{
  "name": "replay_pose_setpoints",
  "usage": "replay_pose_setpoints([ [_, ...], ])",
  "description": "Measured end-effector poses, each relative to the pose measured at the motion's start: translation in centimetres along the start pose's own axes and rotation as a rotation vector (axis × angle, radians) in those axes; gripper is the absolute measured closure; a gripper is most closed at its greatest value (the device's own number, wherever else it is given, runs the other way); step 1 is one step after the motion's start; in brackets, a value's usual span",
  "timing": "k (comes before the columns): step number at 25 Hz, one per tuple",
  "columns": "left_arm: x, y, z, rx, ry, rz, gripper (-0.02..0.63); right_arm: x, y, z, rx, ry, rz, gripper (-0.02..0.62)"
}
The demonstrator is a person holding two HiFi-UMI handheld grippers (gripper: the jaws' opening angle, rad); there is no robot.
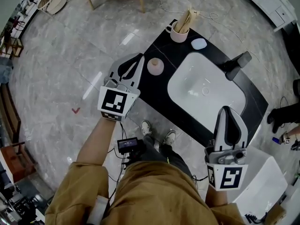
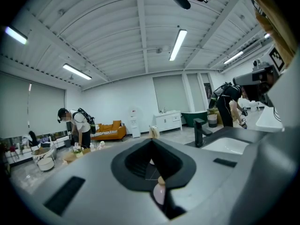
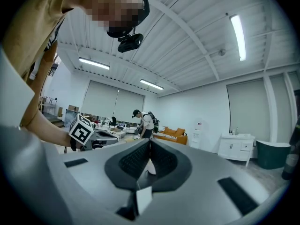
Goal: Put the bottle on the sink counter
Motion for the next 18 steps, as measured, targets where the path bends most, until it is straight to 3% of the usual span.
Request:
replay_pose_setpoints([
  [18, 1.9, 4.1, 2.7, 0.011, -0.015, 0.068, 0.604, -1.1, 1.1, 1.4, -0.051, 0.029, 0.009, 0.591],
])
Point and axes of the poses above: the fingertips, and each gripper's own axes: y backward along the fingers, x to its left, z out of its top, the point moved 6 cm from there along y, backward along the fingers, and after that the axes turned 10 degrees about z, right-handed, at the moved point
